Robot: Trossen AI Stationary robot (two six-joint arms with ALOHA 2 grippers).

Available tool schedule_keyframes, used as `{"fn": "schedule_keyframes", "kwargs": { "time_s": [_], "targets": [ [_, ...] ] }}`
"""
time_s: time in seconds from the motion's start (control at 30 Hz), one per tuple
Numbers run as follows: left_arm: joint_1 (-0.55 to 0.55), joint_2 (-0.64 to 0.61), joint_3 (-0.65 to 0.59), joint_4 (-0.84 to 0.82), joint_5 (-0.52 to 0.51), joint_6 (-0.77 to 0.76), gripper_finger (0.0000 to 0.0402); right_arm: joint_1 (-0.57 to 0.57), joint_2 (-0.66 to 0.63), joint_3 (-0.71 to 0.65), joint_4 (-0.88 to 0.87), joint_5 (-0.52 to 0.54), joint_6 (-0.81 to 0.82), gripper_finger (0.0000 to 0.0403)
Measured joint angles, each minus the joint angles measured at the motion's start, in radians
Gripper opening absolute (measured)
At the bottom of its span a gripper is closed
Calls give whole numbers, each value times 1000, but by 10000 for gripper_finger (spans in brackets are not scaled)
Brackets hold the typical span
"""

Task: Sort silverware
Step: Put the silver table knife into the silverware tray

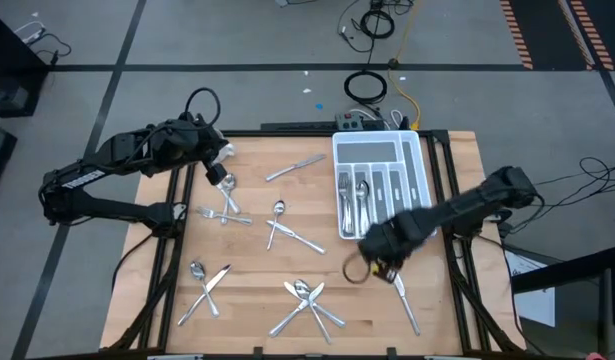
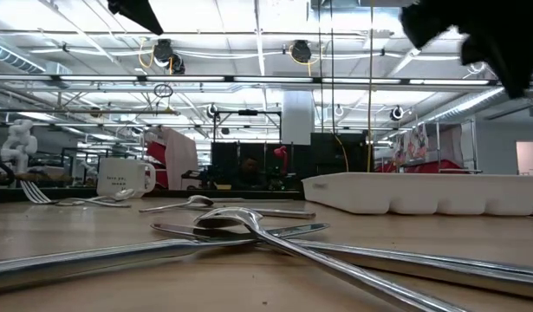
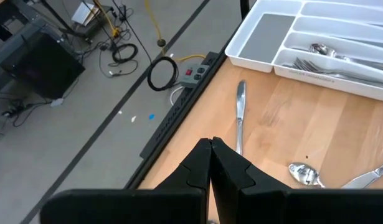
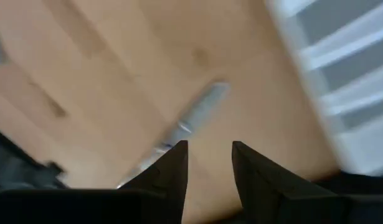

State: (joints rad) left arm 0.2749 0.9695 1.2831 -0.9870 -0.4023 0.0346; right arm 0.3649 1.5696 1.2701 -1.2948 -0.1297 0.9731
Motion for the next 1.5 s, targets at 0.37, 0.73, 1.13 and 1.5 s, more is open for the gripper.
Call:
{"fn": "schedule_keyframes", "kwargs": {
  "time_s": [0.37,0.73,1.13,1.5],
  "targets": [
    [0,0,0,13,34,1,13,109,-5,-302,341,28,386,219],
    [0,0,0,13,35,-3,13,115,-5,-383,488,36,404,252],
    [0,0,0,13,35,-3,13,115,-5,-481,591,51,402,252],
    [0,0,1,38,35,-7,13,113,-11,-557,637,35,464,202]
  ]
}}
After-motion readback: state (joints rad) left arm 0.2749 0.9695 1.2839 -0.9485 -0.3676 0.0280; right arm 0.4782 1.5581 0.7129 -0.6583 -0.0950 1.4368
